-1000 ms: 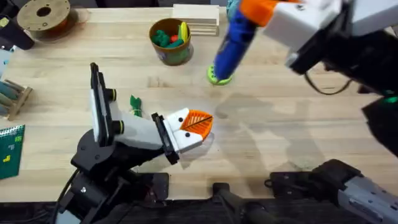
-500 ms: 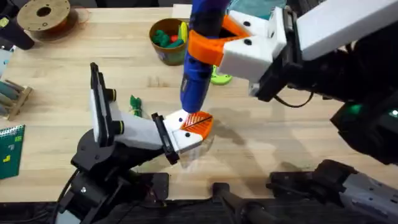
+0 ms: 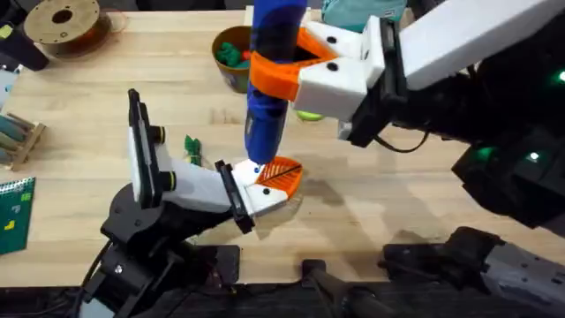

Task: Pick up the gripper from the table and insert it into the empty holder that is missing its gripper. Then pick up a screw, insert it into the mounting hole, and use the screwdriver to tighten it. Finally, clean up the table by picking up the vegetable and placing it into the bucket.

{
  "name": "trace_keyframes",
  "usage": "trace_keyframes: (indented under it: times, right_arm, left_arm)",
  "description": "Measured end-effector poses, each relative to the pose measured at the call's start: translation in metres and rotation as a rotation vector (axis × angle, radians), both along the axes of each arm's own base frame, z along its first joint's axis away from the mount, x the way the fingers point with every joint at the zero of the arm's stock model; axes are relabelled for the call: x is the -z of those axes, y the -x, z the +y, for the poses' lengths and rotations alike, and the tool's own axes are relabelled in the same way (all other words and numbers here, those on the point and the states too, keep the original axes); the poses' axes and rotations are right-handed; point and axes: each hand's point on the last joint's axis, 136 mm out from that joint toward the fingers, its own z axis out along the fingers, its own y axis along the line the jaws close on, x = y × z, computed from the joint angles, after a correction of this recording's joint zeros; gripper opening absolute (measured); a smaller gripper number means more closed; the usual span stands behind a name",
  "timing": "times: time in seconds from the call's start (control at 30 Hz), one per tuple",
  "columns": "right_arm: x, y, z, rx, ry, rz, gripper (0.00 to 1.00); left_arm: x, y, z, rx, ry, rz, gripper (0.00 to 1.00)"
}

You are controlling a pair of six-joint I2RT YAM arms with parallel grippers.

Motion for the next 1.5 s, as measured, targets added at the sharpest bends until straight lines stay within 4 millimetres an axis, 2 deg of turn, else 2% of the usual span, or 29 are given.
trace_keyframes:
  times: [0.57, 1.5]
  right_arm:
    - [0.0055, -0.0054, 0.0047, 0.0, 0.005, 0.005, 0.029]
    - [0.0067, -0.0031, 0.0081, -0.012, 0.006, 0.006, 0.029]
  left_arm:
    - [0.0001, 0.0, 0.0, 0.0, 0.0, 0.0, 0.004]
    - [0.0, 0.0, 0.0, 0.0, 0.0, 0.0, 0.004]
